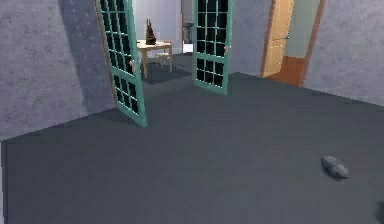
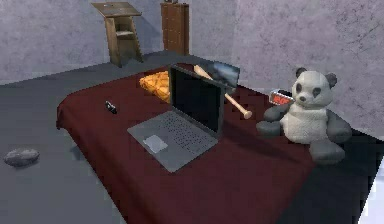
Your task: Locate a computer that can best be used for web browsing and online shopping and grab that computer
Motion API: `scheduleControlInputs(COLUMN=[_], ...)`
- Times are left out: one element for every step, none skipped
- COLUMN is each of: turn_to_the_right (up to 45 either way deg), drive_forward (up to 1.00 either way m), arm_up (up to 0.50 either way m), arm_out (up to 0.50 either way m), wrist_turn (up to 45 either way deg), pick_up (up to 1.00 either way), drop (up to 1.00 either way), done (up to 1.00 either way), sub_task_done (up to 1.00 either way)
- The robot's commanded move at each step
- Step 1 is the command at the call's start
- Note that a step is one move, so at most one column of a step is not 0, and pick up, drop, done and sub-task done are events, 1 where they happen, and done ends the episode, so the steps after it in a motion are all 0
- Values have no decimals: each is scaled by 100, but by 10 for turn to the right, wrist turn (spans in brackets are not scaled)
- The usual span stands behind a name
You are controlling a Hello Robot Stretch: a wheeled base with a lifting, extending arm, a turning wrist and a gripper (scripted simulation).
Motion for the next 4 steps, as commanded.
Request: scheduleControlInputs(turn_to_the_right=[0,0,0,0], drive_forward=[0,0,0,0], arm_up=[50,22,0,0], arm_out=[0,0,40,0], wrist_turn=[0,0,0,450], pick_up=[0,0,0,0], drop=[0,0,0,0], done=[0,0,0,0], sub_task_done=[0,0,0,0])
